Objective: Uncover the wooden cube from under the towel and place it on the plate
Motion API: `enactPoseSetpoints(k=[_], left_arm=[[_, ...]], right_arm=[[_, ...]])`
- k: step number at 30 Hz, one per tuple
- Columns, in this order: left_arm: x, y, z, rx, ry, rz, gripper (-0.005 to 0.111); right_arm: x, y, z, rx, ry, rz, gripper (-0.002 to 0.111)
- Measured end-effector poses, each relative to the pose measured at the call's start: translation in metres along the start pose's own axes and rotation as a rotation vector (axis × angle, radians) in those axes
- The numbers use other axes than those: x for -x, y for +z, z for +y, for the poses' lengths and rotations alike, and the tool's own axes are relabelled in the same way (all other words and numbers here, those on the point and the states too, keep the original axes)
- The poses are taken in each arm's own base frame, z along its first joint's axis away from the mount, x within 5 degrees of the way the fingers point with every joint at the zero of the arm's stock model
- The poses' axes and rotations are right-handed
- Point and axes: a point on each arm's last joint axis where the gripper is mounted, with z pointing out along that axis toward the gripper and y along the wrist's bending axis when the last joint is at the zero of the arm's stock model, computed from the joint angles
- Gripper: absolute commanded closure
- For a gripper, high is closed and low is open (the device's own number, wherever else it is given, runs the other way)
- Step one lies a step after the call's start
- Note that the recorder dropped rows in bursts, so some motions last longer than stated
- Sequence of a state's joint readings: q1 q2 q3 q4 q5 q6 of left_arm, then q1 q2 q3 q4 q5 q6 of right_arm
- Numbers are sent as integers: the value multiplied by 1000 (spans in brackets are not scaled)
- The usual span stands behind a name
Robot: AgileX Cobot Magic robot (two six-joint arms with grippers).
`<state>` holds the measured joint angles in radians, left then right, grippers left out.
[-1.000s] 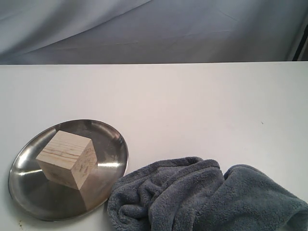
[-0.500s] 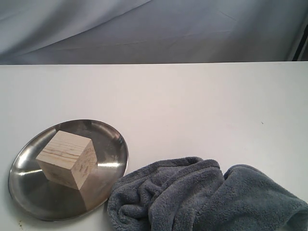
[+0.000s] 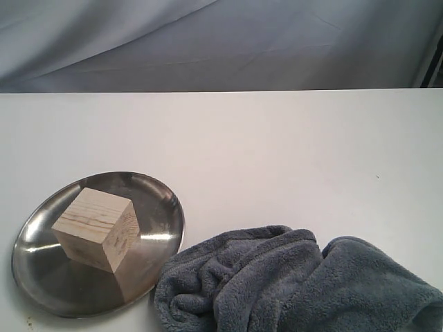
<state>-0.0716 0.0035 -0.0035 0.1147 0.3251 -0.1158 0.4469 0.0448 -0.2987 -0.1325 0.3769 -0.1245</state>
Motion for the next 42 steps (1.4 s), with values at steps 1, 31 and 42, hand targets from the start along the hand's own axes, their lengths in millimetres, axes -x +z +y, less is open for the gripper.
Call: enactPoseSetpoints(k=[1,31,42], left_arm=[[0,0,0,0,0,0,107],[0,0,0,0,0,0,107],[0,0,0,0,0,0,107]], right_arm=[[-1,0,0,-11,0,7,108],[-79,13,-4,-463,225,103,108],[-81,15,1,-370,125,147,108]])
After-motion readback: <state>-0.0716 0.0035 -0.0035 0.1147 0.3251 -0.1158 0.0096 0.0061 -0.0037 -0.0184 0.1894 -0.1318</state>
